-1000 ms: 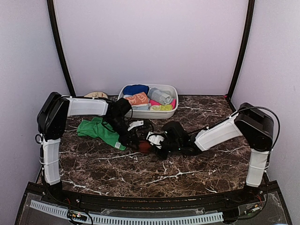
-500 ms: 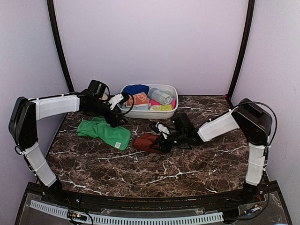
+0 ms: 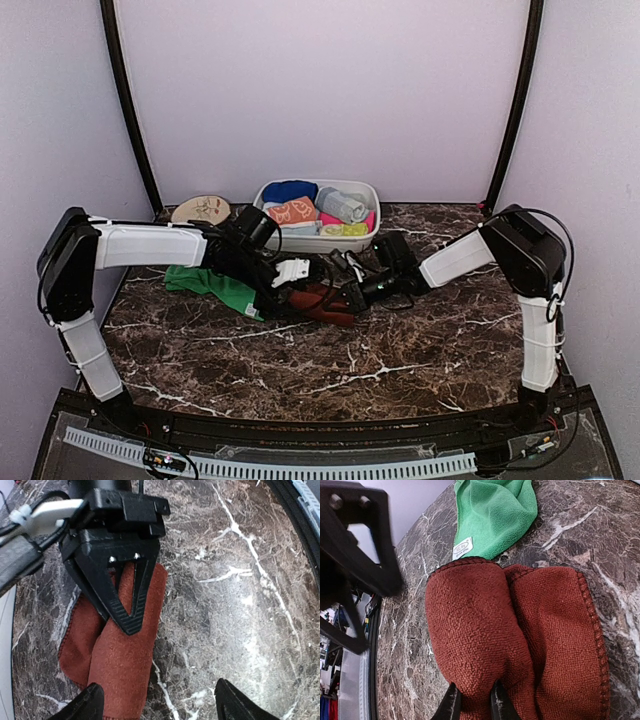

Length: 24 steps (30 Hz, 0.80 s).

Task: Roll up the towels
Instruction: Roll the towel at the center of the board.

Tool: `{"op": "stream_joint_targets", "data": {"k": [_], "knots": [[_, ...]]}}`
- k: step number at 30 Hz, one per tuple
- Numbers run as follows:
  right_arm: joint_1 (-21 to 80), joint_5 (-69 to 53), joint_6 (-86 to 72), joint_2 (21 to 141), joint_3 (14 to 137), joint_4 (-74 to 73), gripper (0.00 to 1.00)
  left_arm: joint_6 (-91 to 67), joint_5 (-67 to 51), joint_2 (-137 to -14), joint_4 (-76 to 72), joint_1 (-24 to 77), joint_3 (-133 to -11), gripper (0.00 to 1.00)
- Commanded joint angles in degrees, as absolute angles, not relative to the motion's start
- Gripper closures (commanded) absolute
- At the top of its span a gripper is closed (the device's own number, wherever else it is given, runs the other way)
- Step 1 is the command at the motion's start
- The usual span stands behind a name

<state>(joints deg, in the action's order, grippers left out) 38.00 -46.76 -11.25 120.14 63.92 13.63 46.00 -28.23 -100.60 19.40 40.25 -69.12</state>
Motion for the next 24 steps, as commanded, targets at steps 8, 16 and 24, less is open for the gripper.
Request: {"op": "stream_joint_targets", "data": {"k": [8,16,24], "knots": [[37.14,-41.72,-12.71,125.91,61.02,-4.38,0.97,51.4,-21.87,-111.82,22.15,41.49,-78.17,0.32],[36.97,-42.87,-12.75,124.07,60.86,-2.11,0.91,51.43,-22.71,-116.81,26.81,41.49,-81.67,0.57],[36.95,-31.81,-9.87,108.48,50.62,12.07,0.68,50.72,-31.11,-123.09,41.54,40.04,-89.99,0.99]]}}
